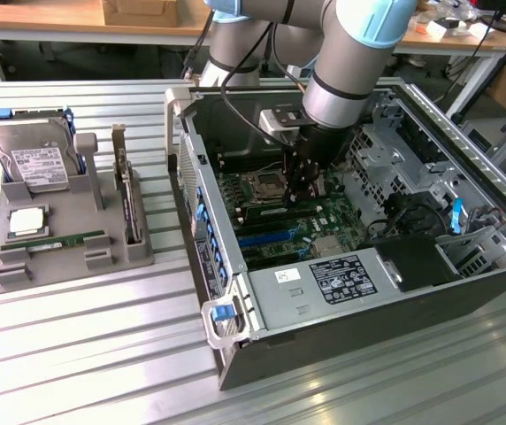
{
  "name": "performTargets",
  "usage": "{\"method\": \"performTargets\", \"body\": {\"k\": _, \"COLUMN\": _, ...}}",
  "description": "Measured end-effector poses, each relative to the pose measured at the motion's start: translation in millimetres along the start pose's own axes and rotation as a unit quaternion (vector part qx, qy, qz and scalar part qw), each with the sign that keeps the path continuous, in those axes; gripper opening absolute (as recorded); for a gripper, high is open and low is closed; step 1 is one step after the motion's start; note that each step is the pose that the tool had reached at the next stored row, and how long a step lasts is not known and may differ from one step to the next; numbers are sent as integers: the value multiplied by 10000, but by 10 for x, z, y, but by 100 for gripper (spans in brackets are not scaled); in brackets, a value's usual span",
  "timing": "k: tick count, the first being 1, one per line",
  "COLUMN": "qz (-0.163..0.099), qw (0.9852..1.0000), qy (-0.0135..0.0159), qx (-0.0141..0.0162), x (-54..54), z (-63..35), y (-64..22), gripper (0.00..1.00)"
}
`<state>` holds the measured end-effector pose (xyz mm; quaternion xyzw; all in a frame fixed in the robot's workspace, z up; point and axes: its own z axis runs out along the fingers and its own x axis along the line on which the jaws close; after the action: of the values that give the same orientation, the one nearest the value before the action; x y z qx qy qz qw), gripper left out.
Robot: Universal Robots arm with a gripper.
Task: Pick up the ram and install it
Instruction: 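Insert the ram into the slot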
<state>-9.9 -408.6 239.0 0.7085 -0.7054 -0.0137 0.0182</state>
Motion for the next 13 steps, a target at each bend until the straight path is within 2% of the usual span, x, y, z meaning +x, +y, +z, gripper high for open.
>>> {"method": "performTargets", "body": {"k": 12, "qz": 0, "qw": 10000, "qy": -1, "qx": 0, "x": 0, "z": 25, "y": 0, "gripper": 13}}
{"method": "performTargets", "body": {"k": 13, "qz": 0, "qw": 10000, "qy": -1, "qx": 0, "x": 0, "z": 25, "y": 0, "gripper": 19}}
